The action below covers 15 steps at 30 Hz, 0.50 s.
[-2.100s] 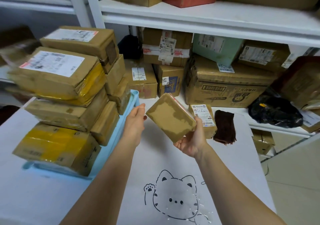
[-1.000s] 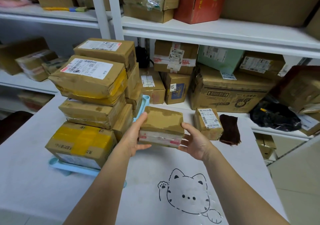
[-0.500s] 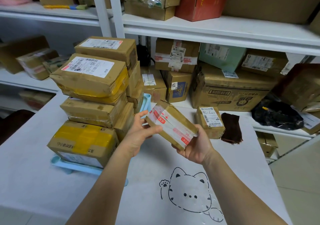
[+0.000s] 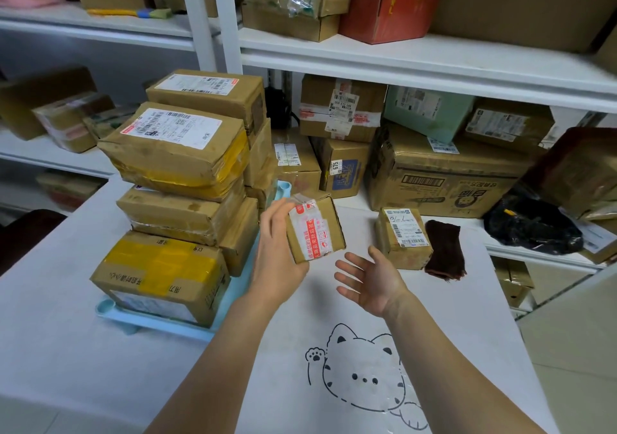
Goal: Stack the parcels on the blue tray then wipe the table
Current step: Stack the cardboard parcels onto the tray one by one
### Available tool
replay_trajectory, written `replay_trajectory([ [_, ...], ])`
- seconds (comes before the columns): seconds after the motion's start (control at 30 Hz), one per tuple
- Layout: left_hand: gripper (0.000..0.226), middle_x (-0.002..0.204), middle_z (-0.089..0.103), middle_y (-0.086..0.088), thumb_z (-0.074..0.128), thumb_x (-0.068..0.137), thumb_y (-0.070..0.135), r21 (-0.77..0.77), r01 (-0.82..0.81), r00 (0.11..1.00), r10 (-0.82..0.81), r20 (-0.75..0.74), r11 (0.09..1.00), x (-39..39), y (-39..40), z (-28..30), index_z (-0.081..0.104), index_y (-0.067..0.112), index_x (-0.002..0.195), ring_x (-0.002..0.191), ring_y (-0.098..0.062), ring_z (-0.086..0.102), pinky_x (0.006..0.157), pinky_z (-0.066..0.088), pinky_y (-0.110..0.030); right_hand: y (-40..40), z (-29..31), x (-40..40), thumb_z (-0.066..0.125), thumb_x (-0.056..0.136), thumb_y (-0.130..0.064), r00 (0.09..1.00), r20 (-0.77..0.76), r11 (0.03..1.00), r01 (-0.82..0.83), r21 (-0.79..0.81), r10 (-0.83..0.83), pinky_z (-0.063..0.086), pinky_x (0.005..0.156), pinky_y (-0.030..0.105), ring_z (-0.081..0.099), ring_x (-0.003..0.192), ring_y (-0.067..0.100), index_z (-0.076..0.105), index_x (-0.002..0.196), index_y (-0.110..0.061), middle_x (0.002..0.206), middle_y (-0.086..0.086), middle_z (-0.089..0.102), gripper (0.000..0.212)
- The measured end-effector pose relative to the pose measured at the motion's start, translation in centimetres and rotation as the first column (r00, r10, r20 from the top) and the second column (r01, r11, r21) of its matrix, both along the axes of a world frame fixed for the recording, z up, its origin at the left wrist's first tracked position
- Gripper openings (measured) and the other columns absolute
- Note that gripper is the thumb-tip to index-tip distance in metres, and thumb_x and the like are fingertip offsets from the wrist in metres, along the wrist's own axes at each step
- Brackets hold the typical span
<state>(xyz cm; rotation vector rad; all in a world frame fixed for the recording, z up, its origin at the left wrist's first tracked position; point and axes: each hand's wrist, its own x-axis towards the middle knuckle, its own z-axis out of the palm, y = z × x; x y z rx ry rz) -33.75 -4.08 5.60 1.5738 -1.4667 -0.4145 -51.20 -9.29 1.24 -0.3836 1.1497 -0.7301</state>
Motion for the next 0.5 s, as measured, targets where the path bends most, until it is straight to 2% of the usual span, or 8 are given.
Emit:
replay_trajectory([
  [0.07, 0.091, 0.148, 0.026, 0.000, 0.080, 0.069, 0.004, -0.048, -0.013, 1.000, 0.015, 0.027, 0.999, -0.1, 0.1, -0.1, 0.029, 0.020, 0.143, 0.121, 0.008, 0.026, 0.078, 0.032, 0.009, 0.0, 0.1, 0.1, 0.032, 0.098, -0.051, 1.000, 0.005, 1.000, 0.003, -0.010, -0.003, 0.049, 0.082, 0.040, 0.061, 0.097, 0.028, 0.061, 0.116, -0.014, 0.117, 0.010, 0.066, 0.050],
  [0.13, 0.092, 0.143, 0.028, 0.002, 0.082, 0.068, 0.006, -0.028, -0.043, 0.999, 0.042, -0.032, 0.999, -0.2, 0.1, 0.0, 0.028, 0.020, 0.142, 0.120, 0.005, 0.028, 0.076, 0.038, 0.004, 0.0, 0.2, 0.2, 0.033, 0.098, -0.050, 1.000, 0.008, 1.000, 0.003, -0.017, -0.003, 0.049, 0.081, 0.039, 0.061, 0.096, 0.028, 0.061, 0.115, -0.014, 0.117, 0.010, 0.065, 0.049],
  [0.2, 0.093, 0.131, 0.029, 0.007, 0.085, 0.065, 0.012, 0.052, -0.082, 0.979, 0.091, -0.183, 0.995, -0.2, 0.0, 0.4, 0.028, 0.020, 0.139, 0.118, -0.001, 0.033, 0.075, 0.043, -0.004, 0.0, 0.3, 0.3, 0.034, 0.098, -0.050, 1.000, 0.005, 1.000, 0.012, -0.023, -0.012, 0.050, 0.079, 0.039, 0.061, 0.094, 0.028, 0.062, 0.114, -0.014, 0.114, 0.011, 0.065, 0.048],
  [0.27, 0.089, 0.122, 0.029, 0.008, 0.086, 0.064, 0.017, 0.140, -0.109, 0.930, 0.150, -0.335, 0.984, 0.2, -0.2, 0.7, 0.034, 0.019, 0.136, 0.115, -0.007, 0.039, 0.087, 0.046, -0.019, 0.0, 0.5, 0.4, 0.035, 0.097, -0.051, 0.999, 0.004, 0.999, 0.037, -0.031, -0.037, 0.050, 0.077, 0.039, 0.060, 0.093, 0.028, 0.062, 0.110, -0.014, 0.109, 0.011, 0.064, 0.047],
  [0.33, 0.071, 0.119, 0.035, 0.007, 0.084, 0.063, 0.023, 0.218, -0.112, 0.875, 0.200, -0.441, 0.970, 0.6, -0.4, 0.4, 0.046, 0.026, 0.123, 0.114, -0.012, 0.045, 0.097, 0.045, -0.032, 0.0, 0.5, 0.3, 0.035, 0.097, -0.052, 0.998, 0.016, 0.997, 0.057, -0.049, -0.056, 0.049, 0.078, 0.040, 0.057, 0.093, 0.027, 0.062, 0.105, -0.015, 0.106, 0.009, 0.062, 0.047],
  [0.4, 0.058, 0.121, 0.045, 0.003, 0.080, 0.057, 0.033, 0.276, -0.062, 0.793, 0.215, -0.570, 0.959, 1.2, -0.3, -0.1, 0.054, 0.031, 0.109, 0.113, -0.017, 0.051, 0.097, 0.048, -0.040, 0.0, 0.6, 0.2, 0.035, 0.096, -0.053, 0.998, 0.033, 0.995, 0.059, -0.075, -0.057, 0.048, 0.079, 0.040, 0.056, 0.093, 0.025, 0.062, 0.107, -0.017, 0.105, 0.007, 0.061, 0.046],
  [0.5, 0.063, 0.127, 0.055, -0.010, 0.073, 0.072, 0.031, 0.344, 0.090, 0.574, 0.234, -0.785, 0.935, 1.8, -0.1, -0.5, 0.049, 0.019, 0.128, 0.110, -0.025, 0.058, 0.086, 0.053, -0.041, 0.1, 0.8, 0.1, 0.038, 0.096, -0.052, 0.997, 0.063, 0.992, 0.042, -0.122, -0.035, 0.048, 0.081, 0.041, 0.058, 0.096, 0.025, 0.062, 0.114, -0.020, 0.101, 0.005, 0.063, 0.044],
])
